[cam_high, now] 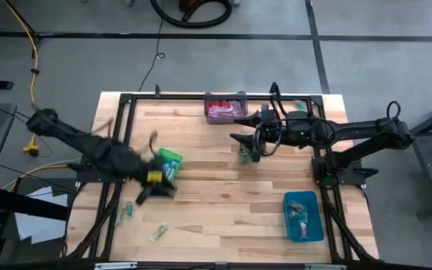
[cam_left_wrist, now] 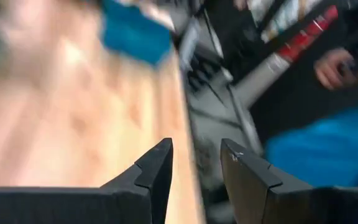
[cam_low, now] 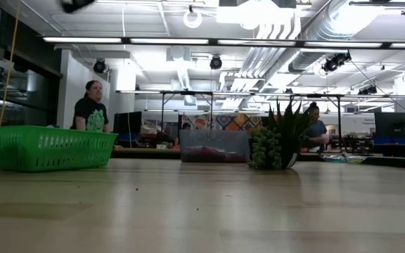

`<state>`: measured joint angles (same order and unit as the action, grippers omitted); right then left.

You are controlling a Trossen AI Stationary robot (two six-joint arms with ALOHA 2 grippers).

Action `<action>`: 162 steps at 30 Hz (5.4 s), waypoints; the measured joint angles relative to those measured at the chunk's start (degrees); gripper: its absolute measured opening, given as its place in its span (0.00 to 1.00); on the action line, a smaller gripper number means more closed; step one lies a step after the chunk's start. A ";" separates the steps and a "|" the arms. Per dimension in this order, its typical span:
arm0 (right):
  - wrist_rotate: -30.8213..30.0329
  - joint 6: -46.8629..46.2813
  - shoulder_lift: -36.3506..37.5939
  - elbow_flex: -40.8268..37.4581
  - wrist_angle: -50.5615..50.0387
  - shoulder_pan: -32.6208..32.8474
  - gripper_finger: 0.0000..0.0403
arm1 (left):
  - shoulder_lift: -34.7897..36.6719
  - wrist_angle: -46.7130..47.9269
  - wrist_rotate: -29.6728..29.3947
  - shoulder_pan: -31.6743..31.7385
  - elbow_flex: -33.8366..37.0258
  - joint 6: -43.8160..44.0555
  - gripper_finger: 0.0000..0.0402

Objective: Sort candy
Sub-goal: Put the transparent candy into the blue bin

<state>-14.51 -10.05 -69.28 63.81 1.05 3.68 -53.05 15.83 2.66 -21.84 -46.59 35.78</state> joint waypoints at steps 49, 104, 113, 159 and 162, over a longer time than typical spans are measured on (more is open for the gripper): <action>-0.01 -1.91 -0.01 -0.02 -12.07 -3.32 0.61 | -41.03 7.35 -8.06 -26.10 -0.17 45.71 0.54; 4.77 -2.33 -4.32 -0.02 5.70 -3.23 0.61 | -17.19 -53.02 16.03 35.63 0.07 -25.66 0.00; 4.96 -2.31 -9.94 -0.02 9.71 -1.57 0.61 | -19.26 -60.32 15.28 32.52 0.04 -24.97 0.00; 2.92 -2.94 -13.11 1.09 16.52 0.88 0.61 | -19.35 -57.98 8.67 29.55 0.02 -28.95 0.00; 2.92 -2.94 -13.19 1.09 16.80 0.88 0.61 | -19.35 -57.85 8.67 29.55 0.02 -28.95 0.00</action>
<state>-11.60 -12.99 -82.47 64.90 17.85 4.56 -72.40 -42.02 11.33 7.70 -46.57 6.83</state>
